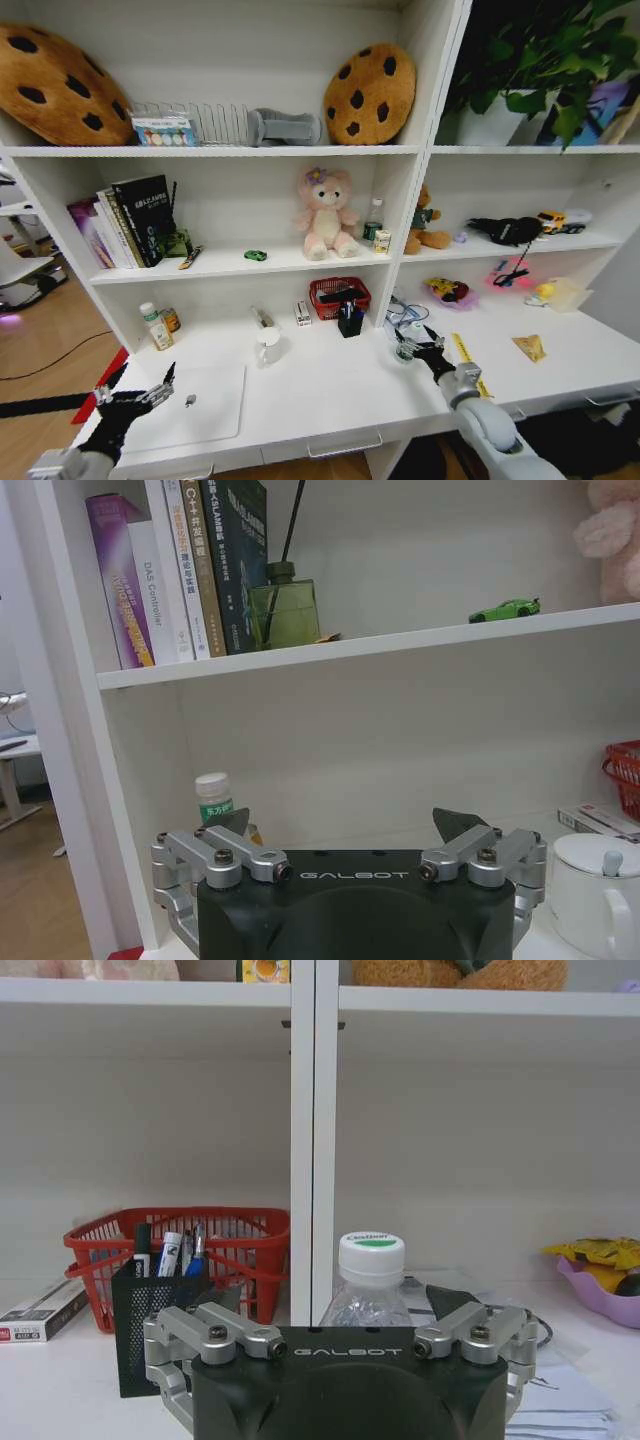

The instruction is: Organize the objects on the table.

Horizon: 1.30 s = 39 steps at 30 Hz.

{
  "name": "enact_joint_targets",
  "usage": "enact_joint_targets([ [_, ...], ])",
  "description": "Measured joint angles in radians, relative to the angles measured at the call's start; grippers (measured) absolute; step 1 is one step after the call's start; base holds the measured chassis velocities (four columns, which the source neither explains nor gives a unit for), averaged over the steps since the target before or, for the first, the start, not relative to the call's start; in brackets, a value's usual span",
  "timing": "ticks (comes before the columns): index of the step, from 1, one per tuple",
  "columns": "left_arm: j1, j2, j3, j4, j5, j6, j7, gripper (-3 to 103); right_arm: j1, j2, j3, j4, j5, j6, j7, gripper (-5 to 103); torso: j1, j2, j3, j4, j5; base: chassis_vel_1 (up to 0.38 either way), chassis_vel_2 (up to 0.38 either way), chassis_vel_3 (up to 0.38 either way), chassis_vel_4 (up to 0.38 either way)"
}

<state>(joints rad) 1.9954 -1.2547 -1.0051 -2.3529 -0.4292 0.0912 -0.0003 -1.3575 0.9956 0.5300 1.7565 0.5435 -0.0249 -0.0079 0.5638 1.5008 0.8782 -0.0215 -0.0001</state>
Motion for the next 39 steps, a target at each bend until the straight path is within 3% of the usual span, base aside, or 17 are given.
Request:
enact_joint_targets([
  [5, 0.0, 0.0, 0.0, 0.0, 0.0, 0.0, 0.0, 100, 0.023, 0.002, -0.025, -0.018, 0.0, 0.001, 0.016, 101, 0.0, 0.0, 0.0, 0.0001, 0.0001, 0.0, 0.0, 0.0, 0.0],
  [6, 0.0, 0.0, 0.0, 0.0, 0.0, 0.0, 0.0, 100, 0.024, 0.002, -0.026, -0.016, 0.0, 0.001, 0.016, 96, 0.0, 0.0, 0.0, 0.0001, 0.0, 0.0, 0.0, 0.0, 0.0],
  [8, 0.0, 0.0, 0.0, 0.0, 0.0, 0.0, 0.0, 100, 0.024, 0.002, -0.026, -0.014, 0.001, 0.001, 0.016, 96, 0.0, 0.0, 0.0, 0.0001, 0.0, 0.0, 0.0, 0.0, 0.0],
  [10, 0.0, 0.0, 0.0, 0.0, 0.0, 0.0, 0.0, 100, 0.023, 0.005, -0.027, -0.009, 0.002, 0.002, 0.017, 80, 0.0, 0.0, 0.0, 0.0001, 0.0, 0.0, 0.0, 0.0, 0.0],
  [12, 0.0, 0.0, 0.0, 0.0, 0.0, 0.0, 0.0, 100, 0.021, 0.007, -0.028, -0.008, 0.002, 0.004, 0.017, 80, 0.0, 0.0, 0.0, 0.0001, 0.0, 0.0, 0.0, 0.0, 0.0],
  [13, 0.0, 0.0, 0.0, 0.0, 0.0, 0.0, 0.0, 100, 0.02, 0.009, -0.028, -0.008, 0.002, 0.004, 0.017, 70, 0.0, 0.0, 0.0, 0.0001, 0.0, 0.0, 0.0, 0.0, 0.0],
  [15, 0.0, 0.0, 0.0, 0.0, 0.0, 0.0, 0.0, 100, 0.02, 0.01, -0.028, -0.006, 0.002, 0.005, 0.017, 70, 0.0, 0.0, 0.0, 0.0, 0.0001, 0.0, 0.0, 0.0, 0.0],
  [16, 0.0, 0.0, 0.0, 0.0, 0.0, 0.0, 0.0, 100, 0.02, 0.01, -0.028, -0.004, 0.002, 0.005, 0.017, 58, 0.0, 0.0, 0.0, 0.0001, 0.0, 0.0, 0.0, 0.0, 0.0],
  [18, 0.0, 0.0, 0.0, 0.0, 0.0, 0.0, 0.0, 100, 0.02, 0.01, -0.028, -0.002, 0.002, 0.005, 0.017, 58, 0.0, 0.0, 0.0, 0.0001, 0.0001, 0.0, 0.0, 0.0, 0.0],
  [19, 0.0, 0.0, 0.0, 0.0, 0.0, 0.0, 0.0, 100, 0.019, 0.009, -0.028, 0.001, 0.002, 0.006, 0.018, 47, 0.0, 0.0, 0.0, 0.0001, 0.0, 0.0, 0.0, 0.0, 0.0],
  [22, 0.0, 0.0, 0.0, 0.0, 0.0, 0.0, 0.0, 100, 0.017, 0.009, -0.028, 0.003, 0.002, 0.006, 0.018, 47, 0.0, 0.0, 0.0, 0.0001, 0.0, 0.0, 0.0, 0.0, 0.0],
  [23, 0.0, 0.0, 0.0, 0.0, 0.0, 0.0, 0.0, 100, 0.015, 0.008, -0.027, 0.009, 0.002, 0.007, 0.018, 37, 0.0, 0.0, 0.0, 0.0001, 0.0001, 0.0, 0.0, 0.0, 0.0],
  [26, 0.0, 0.0, 0.0, 0.0, 0.0, 0.0, 0.0, 100, 0.01, 0.008, -0.024, 0.017, 0.002, 0.007, 0.018, 37, 0.0, 0.0, 0.0, 0.0002, 0.0001, 0.0, 0.0, 0.0, 0.0],
  [28, 0.0, 0.0, 0.0, 0.0, 0.0, 0.0, 0.0, 100, -0.001, 0.01, -0.012, 0.034, 0.003, 0.007, 0.022, 27, 0.0, 0.0, 0.0, 0.0001, 0.0, 0.0, 0.0, 0.0, 0.0],
  [35, 0.0, 0.0, 0.0, 0.0, 0.0, 0.0, 0.0, 100, -0.066, 0.025, 0.058, 0.106, 0.019, -0.005, 0.019, 27, 0.0, 0.0, 0.0, 0.0003, 0.0002, 0.0, 0.0, 0.0, 0.0],
  [39, 0.0, 0.0, 0.0, 0.0, 0.0, 0.0, 0.0, 100, -0.212, 0.063, 0.168, 0.238, 0.036, -0.032, -0.007, 27, 0.0, 0.0, 0.0, -0.0003, 0.0, 0.0, 0.0, 0.0, 0.0],
])
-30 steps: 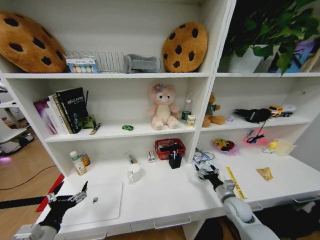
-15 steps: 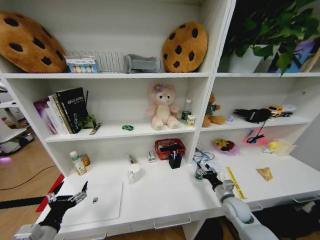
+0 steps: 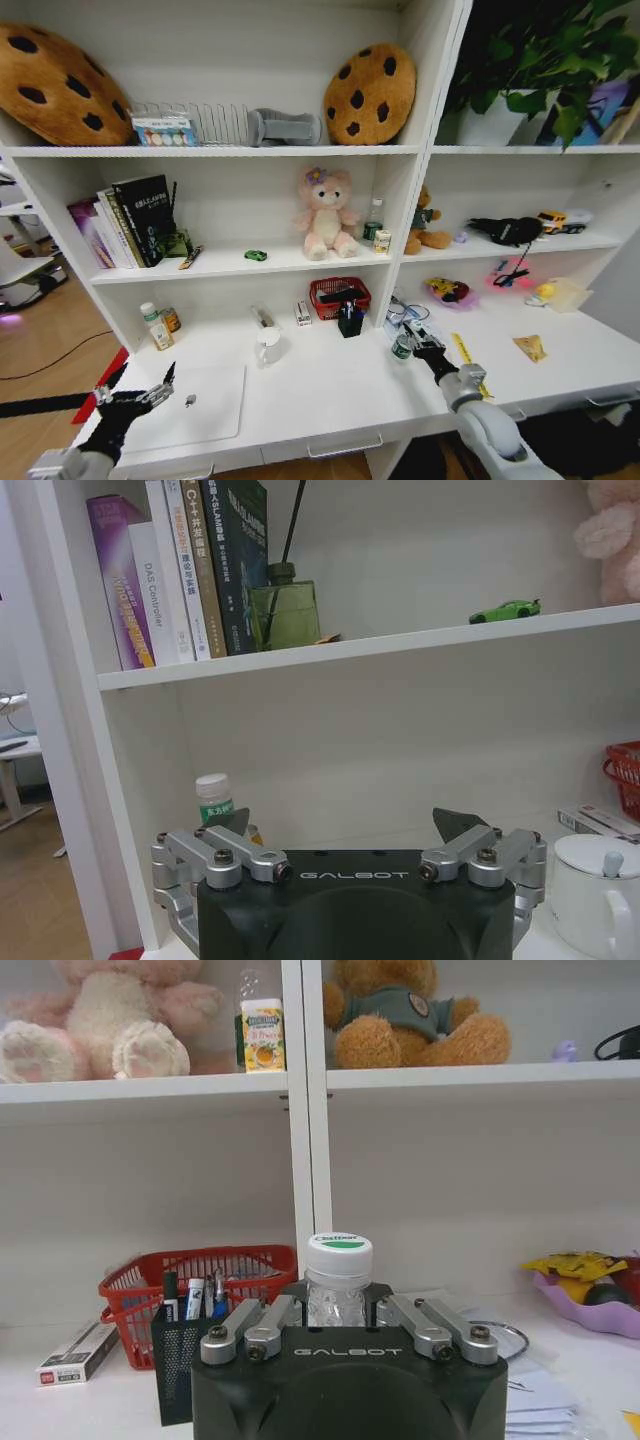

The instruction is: Organize the objects on the table.

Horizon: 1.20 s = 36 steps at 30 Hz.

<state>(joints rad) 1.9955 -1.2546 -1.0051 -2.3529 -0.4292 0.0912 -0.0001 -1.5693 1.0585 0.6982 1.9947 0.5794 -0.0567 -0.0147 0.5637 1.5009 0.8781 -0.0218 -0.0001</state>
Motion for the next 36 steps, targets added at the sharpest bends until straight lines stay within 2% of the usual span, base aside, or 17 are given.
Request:
enact_joint_targets([
  [1, 0.0, 0.0, 0.0, 0.0, 0.0, 0.0, 0.0, 100, 0.0, 0.0, 0.0, 0.0, 0.0, 0.0, 0.0, 27, 0.0, 0.0, 0.0, 0.0, 0.0, 0.0, 0.0, 0.0, 0.0],
  [4, 0.0, 0.0, 0.0, 0.0, 0.0, 0.0, 0.0, 100, -0.126, 0.039, 0.065, 0.106, -0.009, 0.031, 0.01, 27, 0.0, 0.0, 0.0, 0.0004, 0.0001, 0.0, 0.0, 0.0, 0.0],
  [5, 0.0, 0.0, 0.0, 0.0, 0.0, 0.0, 0.0, 100, -0.216, 0.071, 0.103, 0.175, -0.013, 0.048, 0.008, 27, 0.0, 0.0, 0.0, 0.0003, -0.0003, 0.0, 0.0, 0.0, 0.0],
  [6, 0.0, 0.0, 0.0, 0.0, 0.0, 0.0, 0.0, 100, -0.216, 0.071, 0.103, 0.175, -0.013, 0.048, 0.008, 27, 0.0, 0.0, 0.0, 0.0003, -0.0003, 0.0, 0.0, 0.0, 0.0],
  [7, 0.0, 0.0, 0.0, 0.0, 0.0, 0.0, 0.0, 100, -0.28, 0.101, 0.125, 0.22, -0.018, 0.061, -0.004, 27, 0.0, 0.0, 0.0, -0.0001, -0.0002, 0.0, 0.0, 0.0, 0.0],
  [8, 0.0, 0.0, 0.0, 0.0, 0.0, 0.0, 0.0, 100, -0.28, 0.101, 0.125, 0.22, -0.018, 0.061, -0.004, 27, 0.0, 0.0, 0.0, -0.0001, -0.0002, 0.0, 0.0, 0.0, 0.0],
  [11, 0.0, 0.0, 0.0, 0.0, 0.0, 0.0, 0.0, 100, -0.441, 0.188, 0.15, 0.296, -0.051, 0.101, -0.051, 27, 0.0, 0.0, 0.0, 0.0002, -0.0003, 0.0, 0.0, 0.0, 0.0],
  [14, 0.0, 0.0, 0.0, 0.0, 0.0, 0.0, 0.0, 100, -0.494, 0.202, 0.149, 0.299, -0.07, 0.127, -0.066, 27, 0.0, 0.0, 0.0, 0.0009, 0.0, 0.0, 0.0, 0.0, 0.0],
  [15, 0.0, 0.0, 0.0, 0.0, 0.0, 0.0, 0.0, 100, -0.545, 0.213, 0.142, 0.29, -0.091, 0.161, -0.083, 27, 0.0, 0.0, 0.0, 0.0008, -0.0002, 0.0, 0.0, 0.0, 0.0],
  [16, 0.0, 0.0, 0.0, 0.0, 0.0, 0.0, 0.0, 100, -0.669, 0.236, 0.091, 0.217, -0.184, 0.279, -0.126, 27, 0.0, 0.0, 0.0, 0.0002, 0.0002, 0.0, 0.0, 0.0, 0.0],
  [17, 0.0, 0.0, 0.0, 0.0, 0.0, 0.0, 0.0, 100, -0.724, 0.249, 0.067, 0.167, -0.245, 0.344, -0.141, 27, 0.0, 0.0, 0.0, 0.0003, 0.0, 0.0, 0.0, 0.0, 0.0],
  [22, 0.0, 0.0, 0.0, 0.0, 0.0, 0.0, 0.0, 100, -0.736, 0.262, 0.023, 0.041, -0.304, 0.403, -0.129, 27, 0.0, 0.0, 0.0, 0.0004, -0.0003, 0.0, 0.0, 0.0, 0.0],
  [23, 0.0, 0.0, 0.0, 0.0, 0.0, 0.0, 0.0, 100, -0.704, 0.267, -0.002, -0.047, -0.325, 0.396, -0.095, 27, 0.0, 0.0, 0.0, 0.0002, 0.0001, 0.0, 0.0, 0.0, 0.0],
  [24, 0.0, 0.0, 0.0, 0.0, 0.0, 0.0, 0.0, 100, -0.704, 0.267, -0.002, -0.047, -0.325, 0.396, -0.095, 27, 0.0, 0.0, 0.0, 0.0002, 0.0001, 0.0, 0.0, 0.0, 0.0],
  [27, 0.0, 0.0, 0.0, 0.0, 0.0, 0.0, 0.0, 100, -0.598, 0.279, -0.026, -0.207, -0.334, 0.351, -0.015, 27, 0.0, 0.0, 0.0, 0.0003, 0.0003, 0.0, 0.0, 0.0, 0.0],
  [33, 0.0, 0.0, 0.0, 0.0, 0.0, 0.0, 0.0, 100, -0.449, 0.275, -0.029, -0.391, -0.341, 0.364, -0.004, 27, 0.0, 0.0, 0.0, 0.0006, 0.0003, 0.0, 0.0, 0.0, 0.0],
  [36, 0.0, 0.0, 0.0, 0.0, 0.0, 0.0, 0.0, 100, -0.418, 0.273, -0.026, -0.417, -0.339, 0.369, -0.005, 27, 0.0, 0.0, 0.0, 0.0006, 0.0001, 0.0, 0.0, 0.0, 0.0],
])
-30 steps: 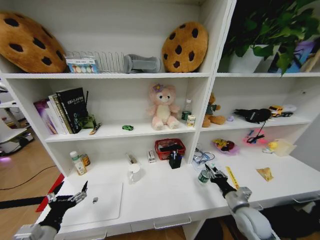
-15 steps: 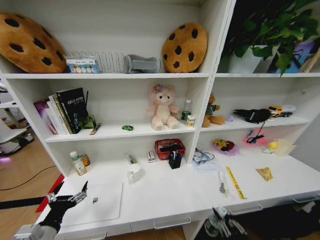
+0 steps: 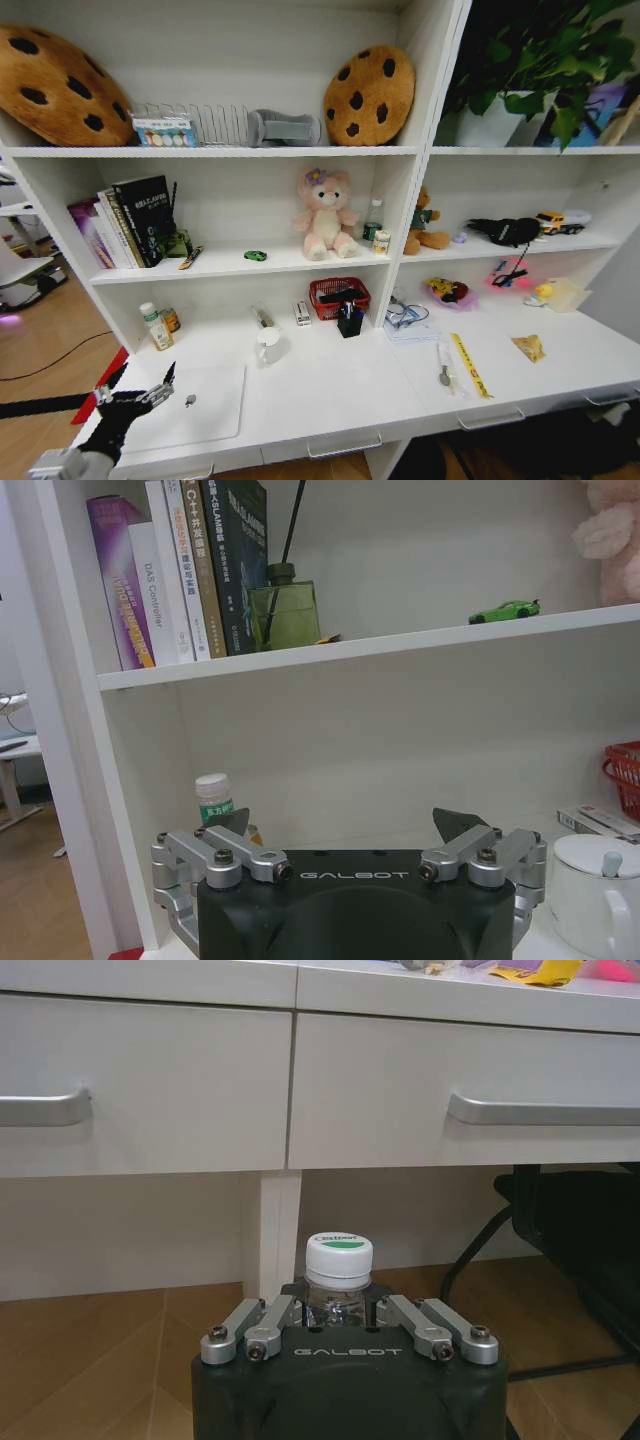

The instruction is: Organize the objects on the table.

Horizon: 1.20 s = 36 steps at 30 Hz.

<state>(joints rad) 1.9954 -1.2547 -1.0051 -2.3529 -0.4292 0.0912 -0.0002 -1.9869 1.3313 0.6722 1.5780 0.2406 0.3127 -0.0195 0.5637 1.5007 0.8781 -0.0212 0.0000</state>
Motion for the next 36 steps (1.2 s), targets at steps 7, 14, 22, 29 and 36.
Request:
enact_joint_targets([
  [7, 0.0, 0.0, 0.0, 0.0, 0.0, 0.0, 0.0, 100, 0.036, -0.012, -0.012, -0.047, 0.014, 0.01, -0.001, 27, 0.0, 0.0, 0.0, -0.0002, -0.0001, 0.0, 0.0, 0.0, 0.0],
  [14, 0.0, 0.0, 0.0, 0.0, 0.0, 0.0, 0.0, 100, 0.036, -0.025, -0.03, -0.069, 0.041, 0.03, -0.002, 27, 0.0, 0.0, 0.0, -0.0003, -0.0002, 0.0, 0.0, 0.0, 0.0],
  [22, 0.0, 0.0, 0.0, 0.0, 0.0, 0.0, 0.0, 100, 0.049, -0.025, -0.041, -0.079, 0.042, 0.041, -0.004, 27, 0.0, 0.0, 0.0, -0.0001, -0.0001, -0.077, -0.079, 0.082, 0.076],
  [29, 0.0, 0.0, 0.0, 0.0, 0.0, 0.0, 0.0, 100, 0.076, -0.028, -0.046, -0.093, 0.041, 0.039, -0.008, 27, 0.0, 0.0, 0.0, -0.0003, 0.0, -0.152, -0.151, 0.15, 0.148],
  [36, 0.0, 0.0, 0.0, 0.0, 0.0, 0.0, 0.0, 100, 0.102, -0.034, -0.054, -0.108, 0.044, 0.034, -0.013, 27, 0.0, 0.0, 0.0, 0.0, -0.0001, -0.164, -0.149, 0.166, 0.163],
])
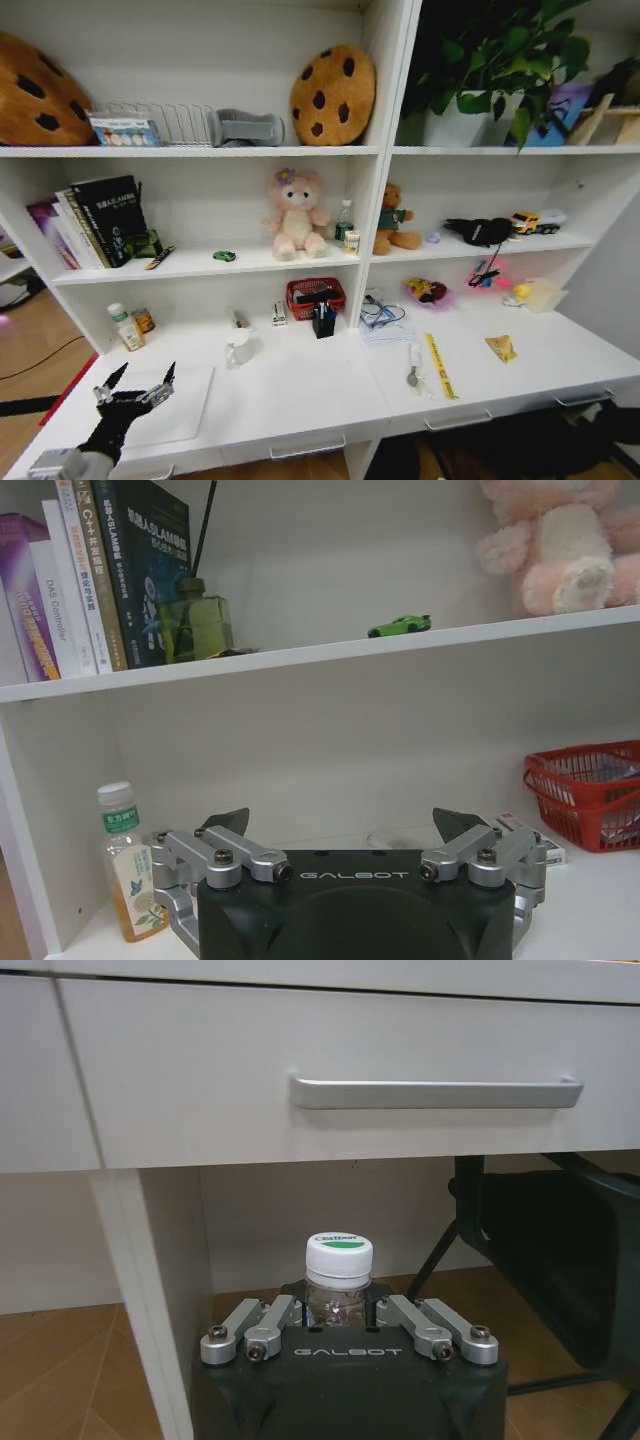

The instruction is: Organize the objects on the table.

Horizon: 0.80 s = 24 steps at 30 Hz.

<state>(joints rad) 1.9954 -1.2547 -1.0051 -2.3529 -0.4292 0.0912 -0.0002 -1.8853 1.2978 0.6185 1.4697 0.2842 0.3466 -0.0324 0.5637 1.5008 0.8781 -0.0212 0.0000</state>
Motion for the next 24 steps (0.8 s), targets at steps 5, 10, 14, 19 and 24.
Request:
enact_joint_targets([
  [5, 0.0, 0.0, 0.0, 0.0, 0.0, 0.0, 0.0, 100, 0.033, 0.001, -0.01, -0.026, -0.023, -0.002, -0.009, 27, 0.0, 0.0, 0.0, -0.0003, 0.0005, -0.121, -0.145, 0.131, 0.136],
  [10, 0.0, 0.0, 0.0, 0.0, 0.0, 0.0, 0.0, 100, 0.075, -0.002, -0.026, -0.06, -0.03, -0.038, -0.018, 27, 0.0, 0.0, 0.0, -0.0003, -0.0001, -0.028, -0.037, 0.049, 0.035],
  [14, 0.0, 0.0, 0.0, 0.0, 0.0, 0.0, 0.0, 100, 0.157, -0.007, -0.037, -0.127, -0.037, -0.069, -0.04, 27, 0.0, 0.0, 0.0, -0.0001, -0.0002, 0.038, 0.052, -0.029, -0.035],
  [19, 0.0, 0.0, 0.0, 0.0, 0.0, 0.0, 0.0, 100, 0.258, -0.01, -0.049, -0.202, -0.04, -0.11, -0.063, 27, 0.0, 0.0, 0.0, -0.0001, -0.0001, 0.0, 0.0, 0.0, 0.0],
  [24, 0.0, 0.0, 0.0, 0.0, 0.0, 0.0, 0.0, 100, 0.36, -0.011, -0.067, -0.294, -0.056, -0.142, -0.079, 27, 0.0, 0.0, 0.0, -0.0001, 0.0001, 0.0, 0.0, 0.0, 0.0],
])
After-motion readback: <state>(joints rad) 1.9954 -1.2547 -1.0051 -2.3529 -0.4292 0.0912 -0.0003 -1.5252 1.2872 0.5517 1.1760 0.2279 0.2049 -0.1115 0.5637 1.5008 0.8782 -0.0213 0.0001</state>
